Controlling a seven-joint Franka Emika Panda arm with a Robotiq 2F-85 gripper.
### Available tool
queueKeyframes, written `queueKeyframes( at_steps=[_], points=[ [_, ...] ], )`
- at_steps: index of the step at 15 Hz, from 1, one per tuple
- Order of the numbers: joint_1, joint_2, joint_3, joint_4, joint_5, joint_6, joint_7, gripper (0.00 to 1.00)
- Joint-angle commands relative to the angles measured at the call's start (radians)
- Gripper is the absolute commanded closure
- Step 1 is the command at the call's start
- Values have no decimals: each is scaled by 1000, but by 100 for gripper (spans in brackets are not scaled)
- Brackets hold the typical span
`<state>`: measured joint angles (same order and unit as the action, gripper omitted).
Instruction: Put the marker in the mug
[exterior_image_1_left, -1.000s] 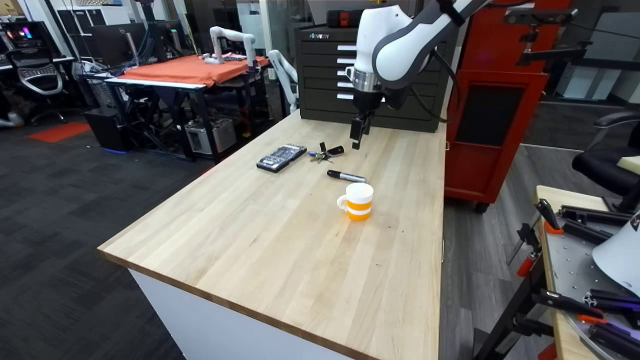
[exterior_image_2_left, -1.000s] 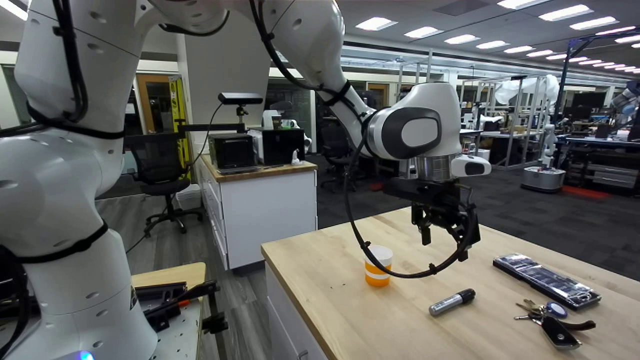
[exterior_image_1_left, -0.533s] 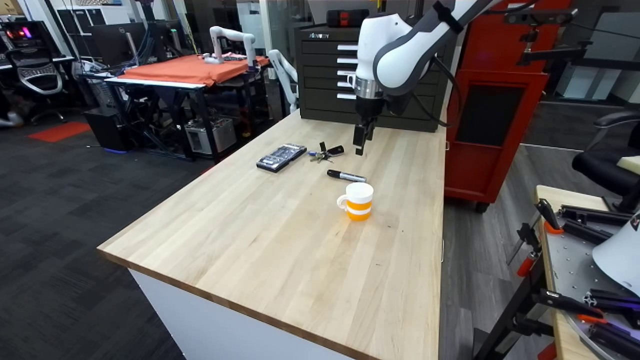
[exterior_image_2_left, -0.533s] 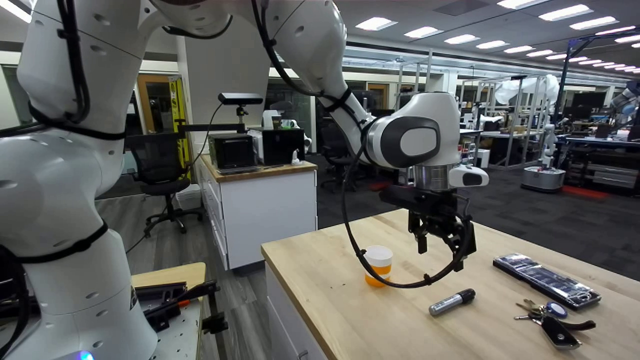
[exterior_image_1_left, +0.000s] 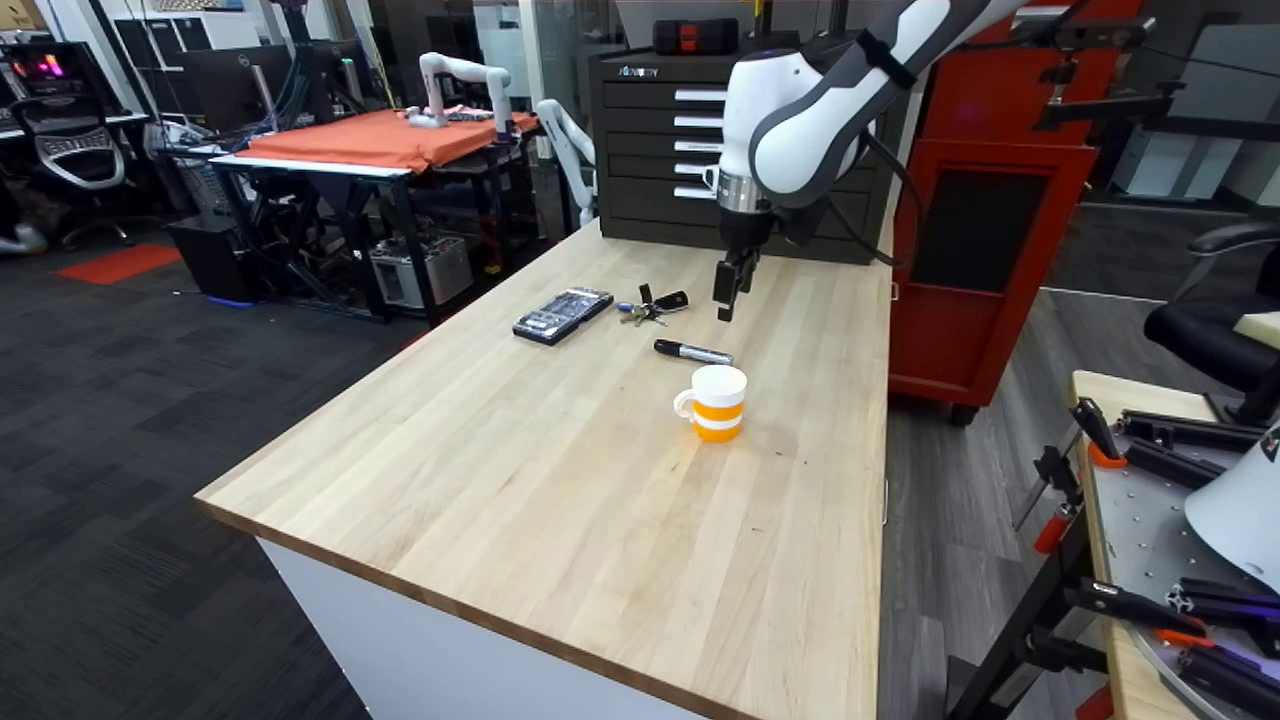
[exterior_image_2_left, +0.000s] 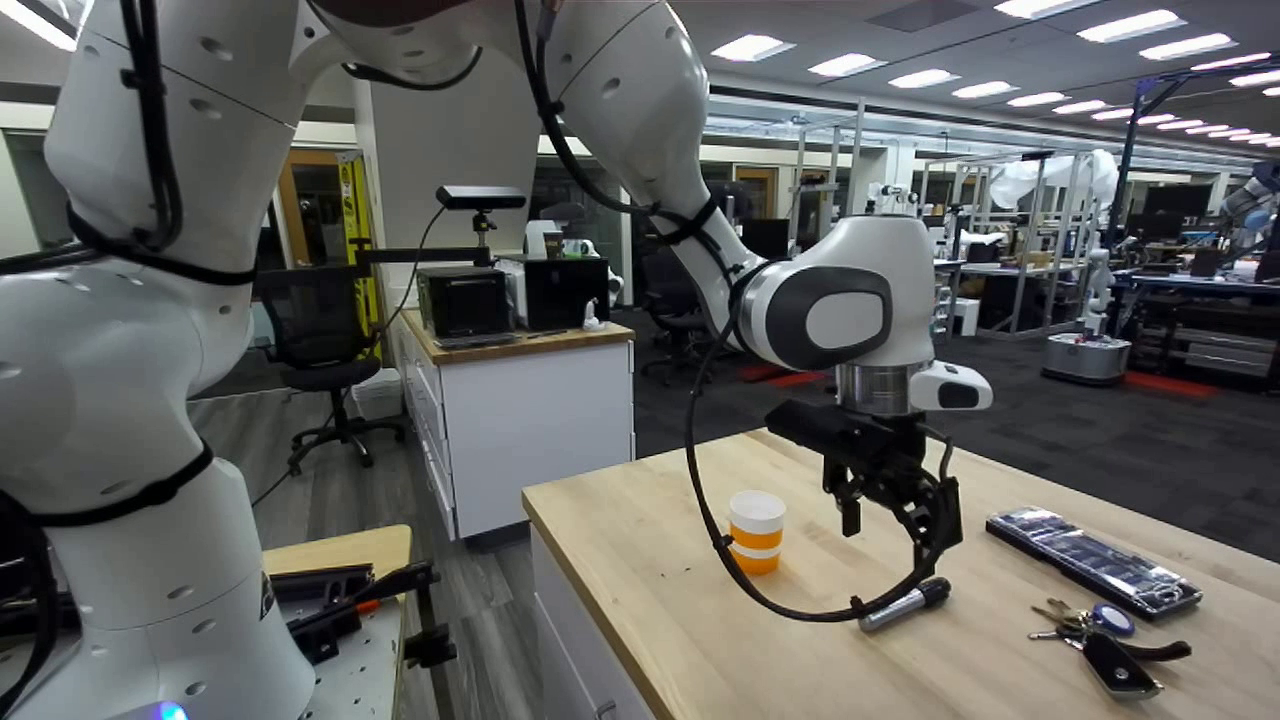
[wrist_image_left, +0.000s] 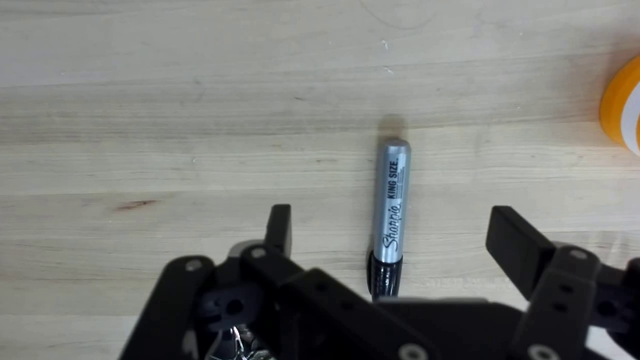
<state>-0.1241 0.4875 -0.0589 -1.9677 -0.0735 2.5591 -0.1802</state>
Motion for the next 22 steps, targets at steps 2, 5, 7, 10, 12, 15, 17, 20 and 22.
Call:
queueKeyframes(
  at_steps=[2, 5, 7, 10, 12, 15, 17, 20, 22],
  points=[
    [-39, 49, 38, 18, 48, 41, -66, 0],
    [-40, 86, 55, 45, 56, 41, -86, 0],
    [-38, 108, 62, 66, 52, 37, -93, 0],
    [-35, 135, 65, 101, 42, 30, -96, 0],
    [-35, 154, 63, 124, 36, 25, -103, 0],
    [-39, 182, 64, 157, 37, 20, -115, 0],
    [-44, 204, 67, 177, 40, 18, -121, 0],
    [-46, 229, 69, 201, 40, 17, -121, 0],
    [-47, 240, 69, 208, 40, 17, -119, 0]
  ],
)
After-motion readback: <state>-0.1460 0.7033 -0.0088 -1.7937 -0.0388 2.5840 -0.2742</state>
